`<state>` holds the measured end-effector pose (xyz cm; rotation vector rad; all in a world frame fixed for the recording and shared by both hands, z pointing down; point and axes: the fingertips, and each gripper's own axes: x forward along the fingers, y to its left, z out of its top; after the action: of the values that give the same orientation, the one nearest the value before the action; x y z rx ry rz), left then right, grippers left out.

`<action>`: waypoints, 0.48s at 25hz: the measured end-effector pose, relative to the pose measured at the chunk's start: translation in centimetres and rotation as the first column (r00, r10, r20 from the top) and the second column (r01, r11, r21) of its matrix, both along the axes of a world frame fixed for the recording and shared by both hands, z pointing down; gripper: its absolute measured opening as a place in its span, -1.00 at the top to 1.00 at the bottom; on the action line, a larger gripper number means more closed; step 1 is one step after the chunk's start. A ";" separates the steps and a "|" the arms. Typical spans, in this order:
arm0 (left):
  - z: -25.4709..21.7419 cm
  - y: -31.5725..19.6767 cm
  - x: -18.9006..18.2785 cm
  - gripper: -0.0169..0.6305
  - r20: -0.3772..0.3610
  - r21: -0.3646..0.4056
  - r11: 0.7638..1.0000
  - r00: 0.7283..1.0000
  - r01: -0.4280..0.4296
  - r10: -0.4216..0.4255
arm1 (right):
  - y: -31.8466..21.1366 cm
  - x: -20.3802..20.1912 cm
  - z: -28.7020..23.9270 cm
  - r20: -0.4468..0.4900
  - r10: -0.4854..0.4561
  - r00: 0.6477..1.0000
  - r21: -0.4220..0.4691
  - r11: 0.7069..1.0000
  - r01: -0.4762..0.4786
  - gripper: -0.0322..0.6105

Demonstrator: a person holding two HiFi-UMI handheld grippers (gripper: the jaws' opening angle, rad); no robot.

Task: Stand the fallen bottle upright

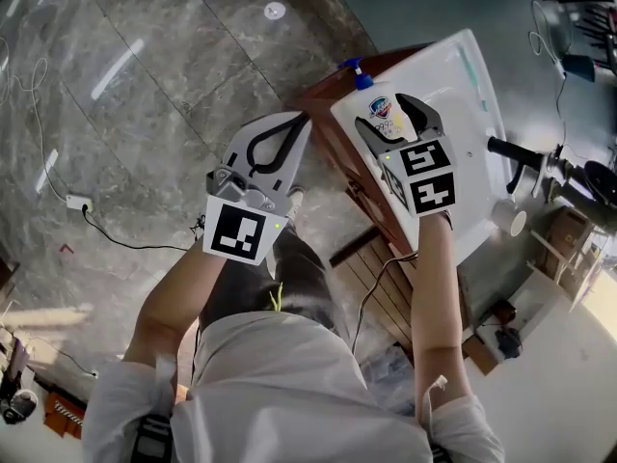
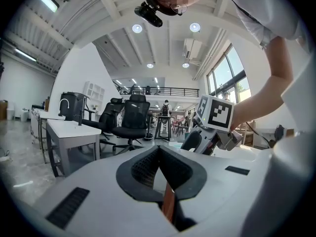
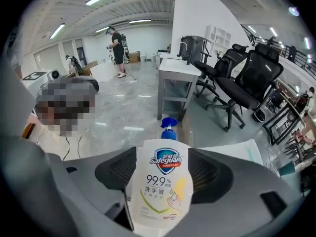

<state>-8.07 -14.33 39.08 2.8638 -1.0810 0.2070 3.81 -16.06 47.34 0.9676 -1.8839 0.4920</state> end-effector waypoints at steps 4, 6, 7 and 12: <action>0.3 -0.6 -0.1 0.90 -0.005 -0.008 1.000 1.000 0.001 -0.001 | -0.4 -0.1 0.6 -0.018 -0.007 1.000 -0.025 1.000 0.006 -0.06; 0.4 -0.8 -0.1 0.90 -0.006 -0.013 1.000 1.000 0.000 0.000 | -0.7 0.0 0.8 -0.031 -0.003 1.000 -0.031 1.000 0.002 -0.10; 0.5 -0.9 -0.2 0.90 -0.006 -0.015 1.000 1.000 -0.001 0.001 | -0.7 0.1 0.9 -0.037 0.004 0.999 -0.034 0.999 -0.005 -0.12; 0.8 -1.2 -0.3 0.90 -0.021 -0.029 1.000 1.000 0.005 -0.005 | -0.8 0.7 1.9 -0.027 0.055 0.998 -0.080 0.995 -0.057 -0.18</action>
<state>-8.38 -15.48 39.85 2.8310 -1.0726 0.1901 4.50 -16.83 49.20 0.9705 -1.8054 0.5823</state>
